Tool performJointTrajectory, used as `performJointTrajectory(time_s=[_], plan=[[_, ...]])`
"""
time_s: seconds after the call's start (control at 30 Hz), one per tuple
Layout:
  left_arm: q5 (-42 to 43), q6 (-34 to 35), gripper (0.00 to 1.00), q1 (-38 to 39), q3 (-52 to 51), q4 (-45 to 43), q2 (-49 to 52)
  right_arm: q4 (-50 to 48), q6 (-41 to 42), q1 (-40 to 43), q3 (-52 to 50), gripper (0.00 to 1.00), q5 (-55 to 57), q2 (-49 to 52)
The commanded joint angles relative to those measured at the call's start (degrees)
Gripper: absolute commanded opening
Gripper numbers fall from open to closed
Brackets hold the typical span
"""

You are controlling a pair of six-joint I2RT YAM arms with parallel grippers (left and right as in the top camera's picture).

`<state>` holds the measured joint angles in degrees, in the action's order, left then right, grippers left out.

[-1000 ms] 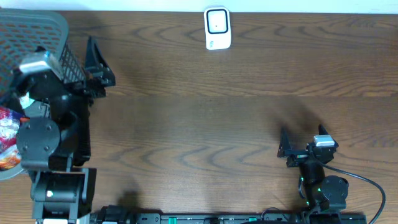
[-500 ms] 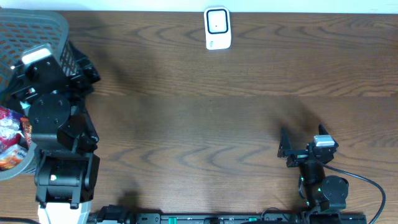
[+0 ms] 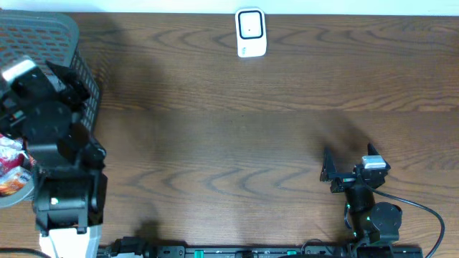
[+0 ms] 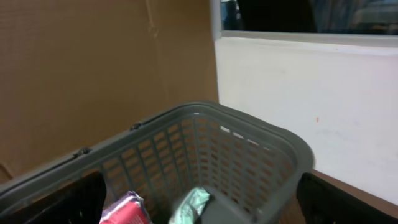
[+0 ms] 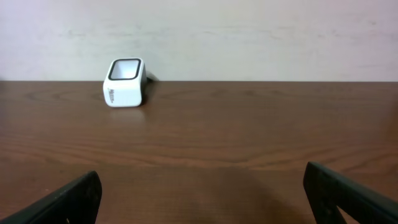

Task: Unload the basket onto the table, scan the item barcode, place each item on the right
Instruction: 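Move the left gripper over the grey basket, then lower the left gripper into the basket and grasp the purple wipes pack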

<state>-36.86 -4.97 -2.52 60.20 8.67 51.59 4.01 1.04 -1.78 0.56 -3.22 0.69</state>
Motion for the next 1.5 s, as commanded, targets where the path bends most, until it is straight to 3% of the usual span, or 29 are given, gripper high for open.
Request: performJointTrajectory(time_s=[0.0, 0.37, 0.53, 0.7, 1.07, 1.47], plan=[[4.68, -0.81, 0.98, -4.09, 6.51, 1.66, 2.43, 0.07, 0.81, 0.46, -0.22, 0.99, -0.35, -0.37], [7.91, 0.15, 0.98, -17.44, 15.56, 16.17, 12.46, 0.07, 0.81, 0.46, -0.22, 0.99, -0.35, -0.35], [17.53, 3.06, 0.98, -24.06, 15.56, 20.5, 16.7, 0.07, 0.81, 0.46, -0.22, 0.99, -0.35, -0.37], [22.51, 6.14, 0.98, -28.61, 15.56, 21.84, 20.41, 0.07, 0.81, 0.46, -0.22, 0.99, -0.35, -0.37], [22.29, 6.08, 0.98, -33.0, 15.54, 22.21, 24.06, 0.07, 0.81, 0.46, -0.22, 0.99, -0.35, -0.37], [22.27, -7.74, 0.98, -34.23, 15.08, 20.92, 30.45, 0.07, 0.81, 0.46, -0.22, 0.99, -0.35, -0.35]])
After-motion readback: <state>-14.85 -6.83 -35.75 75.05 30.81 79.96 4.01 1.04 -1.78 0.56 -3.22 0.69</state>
